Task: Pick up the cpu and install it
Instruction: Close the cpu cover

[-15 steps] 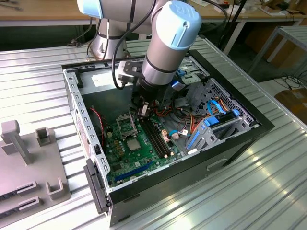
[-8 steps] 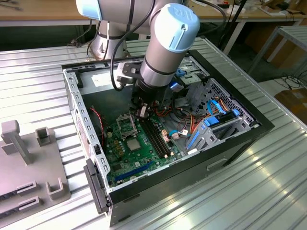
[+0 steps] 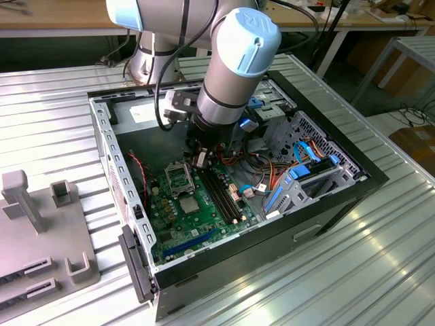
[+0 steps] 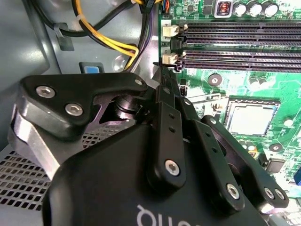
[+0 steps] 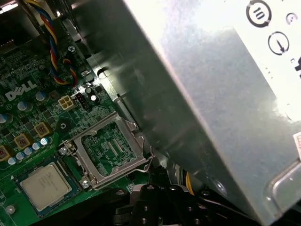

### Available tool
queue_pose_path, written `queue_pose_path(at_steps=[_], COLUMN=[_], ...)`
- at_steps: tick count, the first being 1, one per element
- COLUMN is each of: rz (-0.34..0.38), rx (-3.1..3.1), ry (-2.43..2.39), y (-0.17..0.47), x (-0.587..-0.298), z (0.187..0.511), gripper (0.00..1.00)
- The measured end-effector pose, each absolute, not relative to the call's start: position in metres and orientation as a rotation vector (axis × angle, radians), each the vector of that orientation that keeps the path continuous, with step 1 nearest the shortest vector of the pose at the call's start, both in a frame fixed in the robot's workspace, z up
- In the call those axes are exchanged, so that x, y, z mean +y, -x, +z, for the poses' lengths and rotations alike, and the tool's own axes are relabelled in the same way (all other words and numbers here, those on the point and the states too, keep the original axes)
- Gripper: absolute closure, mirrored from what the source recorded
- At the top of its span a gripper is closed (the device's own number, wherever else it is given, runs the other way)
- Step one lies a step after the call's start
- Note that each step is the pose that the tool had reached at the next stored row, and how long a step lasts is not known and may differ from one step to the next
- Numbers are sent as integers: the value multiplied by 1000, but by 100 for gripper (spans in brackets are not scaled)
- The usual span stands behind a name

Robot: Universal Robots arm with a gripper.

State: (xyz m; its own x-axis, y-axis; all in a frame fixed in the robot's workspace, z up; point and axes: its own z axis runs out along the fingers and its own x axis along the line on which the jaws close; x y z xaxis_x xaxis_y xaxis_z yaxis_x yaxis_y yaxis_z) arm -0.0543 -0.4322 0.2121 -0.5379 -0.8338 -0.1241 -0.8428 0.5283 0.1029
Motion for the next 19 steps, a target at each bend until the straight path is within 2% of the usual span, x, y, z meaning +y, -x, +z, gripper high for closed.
queue_pose_path(at_steps=[10, 19], rz=[232, 199], rx=[2693, 2705], ry=[1481, 1490], y=[57, 58], x=[-432, -432], z=[216, 221], gripper=[89, 89])
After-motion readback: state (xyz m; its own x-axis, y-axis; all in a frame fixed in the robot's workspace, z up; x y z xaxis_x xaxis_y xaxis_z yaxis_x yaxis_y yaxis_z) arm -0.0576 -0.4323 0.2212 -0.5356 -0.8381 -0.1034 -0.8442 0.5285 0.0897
